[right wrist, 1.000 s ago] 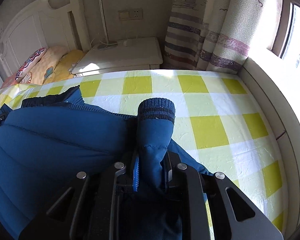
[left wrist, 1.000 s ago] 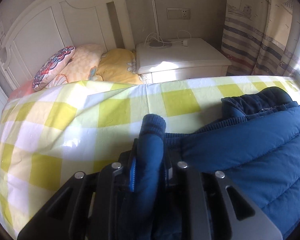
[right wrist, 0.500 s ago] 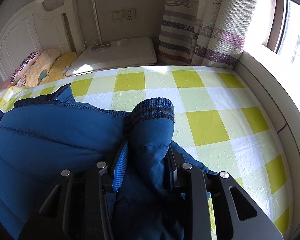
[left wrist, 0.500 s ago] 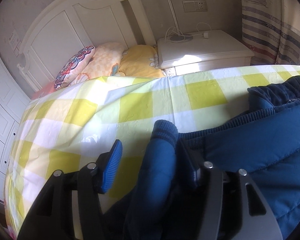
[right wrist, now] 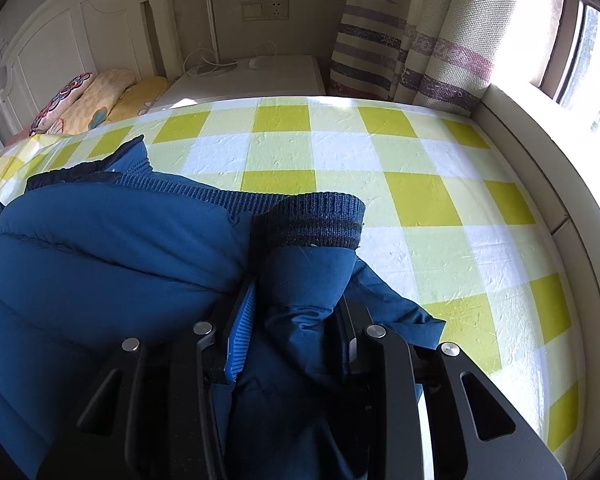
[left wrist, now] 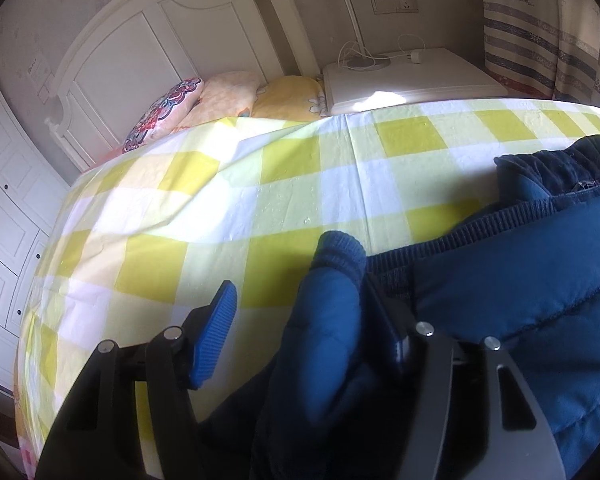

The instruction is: Fold large clothes

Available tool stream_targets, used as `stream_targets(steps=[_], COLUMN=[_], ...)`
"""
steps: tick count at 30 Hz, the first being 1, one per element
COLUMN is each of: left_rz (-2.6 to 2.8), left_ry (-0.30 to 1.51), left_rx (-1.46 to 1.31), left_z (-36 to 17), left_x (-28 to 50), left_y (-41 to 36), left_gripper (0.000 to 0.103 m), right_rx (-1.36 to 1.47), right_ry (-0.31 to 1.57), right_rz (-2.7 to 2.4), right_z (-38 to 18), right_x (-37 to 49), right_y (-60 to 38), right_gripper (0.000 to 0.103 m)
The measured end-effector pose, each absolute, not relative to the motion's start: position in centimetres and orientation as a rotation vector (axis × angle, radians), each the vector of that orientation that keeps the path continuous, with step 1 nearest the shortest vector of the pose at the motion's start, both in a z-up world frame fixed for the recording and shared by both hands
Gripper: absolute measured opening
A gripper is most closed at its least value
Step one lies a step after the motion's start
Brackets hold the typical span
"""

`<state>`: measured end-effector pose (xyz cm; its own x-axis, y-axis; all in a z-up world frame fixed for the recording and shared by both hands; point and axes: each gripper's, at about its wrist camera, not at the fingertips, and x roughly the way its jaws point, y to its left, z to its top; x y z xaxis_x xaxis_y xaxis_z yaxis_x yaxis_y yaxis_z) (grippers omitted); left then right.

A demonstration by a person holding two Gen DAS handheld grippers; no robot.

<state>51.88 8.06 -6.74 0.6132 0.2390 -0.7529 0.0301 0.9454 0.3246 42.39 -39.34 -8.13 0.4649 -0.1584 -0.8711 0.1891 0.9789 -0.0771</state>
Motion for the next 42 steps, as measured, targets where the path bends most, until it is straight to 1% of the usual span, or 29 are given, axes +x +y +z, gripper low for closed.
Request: stream_targets(steps=[1, 2, 3, 4, 6, 7, 8, 9, 11, 13, 15, 17, 18, 19, 20, 24, 29, 31, 32, 33, 34, 35, 39, 41, 42], left_rz=[0.112, 0.102, 0.113, 0.147, 0.196, 0.176, 0.133, 0.084, 0.009, -0.022, -0.034, -0.019, -0.021, -0.02, -0.029, -0.07, -0.041, -0.026, -0.019, -0.012, -0.009, -0.012, -0.043, 0.0, 0.044], left_ry=[0.914, 0.921, 0.918, 0.89, 0.782, 0.742, 0.722, 0.722, 0.743, 0.765, 0.802, 0.818, 0.824, 0.832, 0.845, 0.889, 0.851, 0.839, 0.833, 0.829, 0.829, 0.832, 0.867, 0.847, 0.836], left_rx=[0.324, 0.335, 0.359, 0.377, 0.32, 0.261, 0.213, 0.199, 0.272, 0.371, 0.43, 0.453, 0.435, 0.409, 0.379, 0.273, 0.321, 0.355, 0.369, 0.377, 0.379, 0.378, 0.299, 0.265, 0.253], left_z=[-6.6, -6.3, -5.7, -4.7, -1.3, 0.4, 1.7, 2.3, 2.0, 0.2, -2.3, -4.2, -4.7, -5.2, -5.5, -6.5, -6.5, -6.3, -6.3, -6.3, -6.3, -6.1, -4.7, -3.9, -3.6], left_x=[51.4, 51.1, 50.8, 50.4, 49.0, 48.4, 47.9, 47.7, 48.0, 48.5, 49.0, 49.5, 49.6, 49.8, 50.2, 51.2, 50.5, 50.2, 50.1, 50.0, 49.9, 49.9, 49.9, 49.9, 50.0], left_y=[8.3, 8.5, 8.6, 8.6, 8.4, 7.9, 6.8, 5.1, 0.7, -3.2, -5.4, -6.0, -5.7, -5.2, -4.7, -3.0, -3.8, -4.3, -4.4, -4.5, -4.5, -4.4, -1.3, 1.1, 2.5], left_gripper=[0.063, 0.067, 0.072, 0.083, 0.086, 0.092, 0.096, 0.096, 0.096, 0.096, 0.096, 0.097, 0.098, 0.101, 0.101, 0.101, 0.101, 0.101, 0.101, 0.101, 0.101, 0.101, 0.101, 0.101, 0.101], right_rx=[0.044, 0.063, 0.078, 0.086, 0.078, 0.063, 0.031, -0.022, -0.131, -0.213, -0.275, -0.259, -0.226, -0.188, -0.157, -0.132, -0.18, -0.224, -0.214, -0.192, -0.193, -0.198, -0.169, -0.114, -0.078], right_ry=[1.083, 1.103, 1.104, 1.057, 0.913, 0.88, 0.873, 0.872, 0.889, 0.922, 0.951, 1.006, 1.035, 1.054, 1.062, 1.055, 1.048, 1.071, 1.072, 1.045, 1.037, 1.062, 1.027, 1.016, 1.026], right_rz=[-0.195, -0.178, -0.188, -0.232, -0.261, -0.218, -0.168, -0.124, -0.033, 0.011, 0.004, 0.019, 0.029, 0.041, 0.048, 0.045, 0.014, -0.016, -0.033, -0.036, -0.053, -0.081, -0.161, -0.208, -0.224], right_z=[-7.9, -7.5, -6.7, -5.4, -2.3, -1.5, -1.0, -1.0, -1.8, -3.0, -4.4, -6.0, -6.7, -7.2, -7.6, -8.0, -7.9, -7.2, -6.7, -6.2, -6.3, -6.8, -5.4, -4.9, -5.1], right_x=[42.1, 42.0, 41.9, 41.5, 40.9, 41.0, 41.6, 42.2, 43.4, 44.6, 45.5, 46.2, 46.5, 46.8, 46.9, 46.8, 46.6, 46.7, 46.6, 46.3, 46.1, 46.2, 45.6, 45.3, 45.2], right_y=[-39.5, -39.8, -40.2, -40.5, -39.7, -38.3, -36.4, -34.1, -29.4, -26.1, -24.4, -24.6, -25.1, -25.7, -26.0, -26.2, -25.6, -25.0, -24.9, -24.9, -25.2, -25.7, -29.9, -33.1, -34.7], right_gripper=[0.027, 0.031, 0.032, 0.032, 0.033, 0.033, 0.033, 0.033, 0.033, 0.033, 0.033, 0.033, 0.034, 0.034, 0.034, 0.034, 0.035, 0.038, 0.046, 0.058, 0.064, 0.077, 0.078, 0.081, 0.081])
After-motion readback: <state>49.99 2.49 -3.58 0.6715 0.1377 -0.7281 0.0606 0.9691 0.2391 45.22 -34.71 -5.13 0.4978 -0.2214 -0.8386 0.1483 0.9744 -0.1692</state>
